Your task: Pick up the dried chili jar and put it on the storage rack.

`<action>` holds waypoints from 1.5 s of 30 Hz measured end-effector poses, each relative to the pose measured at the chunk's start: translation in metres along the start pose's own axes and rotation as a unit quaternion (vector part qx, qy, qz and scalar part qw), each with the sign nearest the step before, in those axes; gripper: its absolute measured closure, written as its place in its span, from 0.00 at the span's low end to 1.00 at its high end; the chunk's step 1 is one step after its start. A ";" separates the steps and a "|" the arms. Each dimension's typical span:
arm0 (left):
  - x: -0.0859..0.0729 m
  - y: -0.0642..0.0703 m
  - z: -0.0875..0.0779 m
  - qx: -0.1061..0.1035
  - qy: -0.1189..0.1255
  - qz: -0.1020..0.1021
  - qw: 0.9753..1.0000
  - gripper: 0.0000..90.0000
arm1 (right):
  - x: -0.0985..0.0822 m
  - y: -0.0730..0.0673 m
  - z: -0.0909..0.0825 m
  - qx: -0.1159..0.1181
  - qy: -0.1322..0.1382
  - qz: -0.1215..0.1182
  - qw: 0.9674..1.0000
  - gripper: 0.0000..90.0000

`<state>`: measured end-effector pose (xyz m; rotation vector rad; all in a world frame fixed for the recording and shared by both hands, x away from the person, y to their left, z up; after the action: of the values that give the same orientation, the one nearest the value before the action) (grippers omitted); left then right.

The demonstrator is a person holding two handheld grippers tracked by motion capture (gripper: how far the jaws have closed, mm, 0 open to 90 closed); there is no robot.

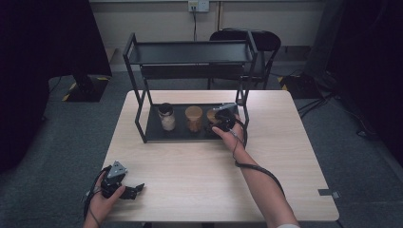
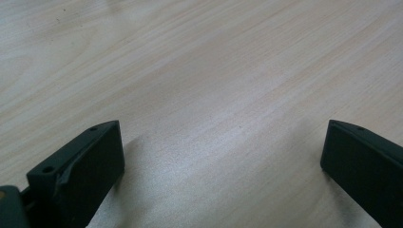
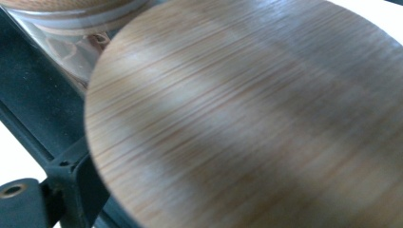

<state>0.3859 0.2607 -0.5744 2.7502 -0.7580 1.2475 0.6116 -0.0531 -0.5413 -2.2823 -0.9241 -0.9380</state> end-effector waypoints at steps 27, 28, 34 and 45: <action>0.000 0.000 0.000 0.000 0.000 0.000 1.000 0.00 | -0.010 -0.019 -0.026 -0.006 0.010 0.027 1.000 0.03; 0.000 0.000 0.000 0.000 0.000 0.000 1.000 0.00 | -0.011 -0.019 -0.027 -0.004 0.010 0.025 1.000 0.03; 0.000 0.000 0.000 0.000 0.000 0.000 1.000 0.00 | -0.014 -0.026 -0.033 0.007 0.017 0.024 1.000 0.03; 0.000 0.000 0.000 0.000 0.000 0.000 1.000 0.00 | -0.023 -0.038 -0.038 0.024 0.017 0.019 0.999 0.03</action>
<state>0.3859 0.2607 -0.5744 2.7501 -0.7580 1.2472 0.5560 -0.0630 -0.5266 -2.2283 -0.8768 -0.9260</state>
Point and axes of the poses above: each handheld gripper's, and its own axes: z roughly forward along the jaws, x roughly out of its top, y roughly to its right, the point moved 9 cm from there along z, roughly forward along the jaws, and after that the axes turned 14 degrees about x, right-handed, at the moved point
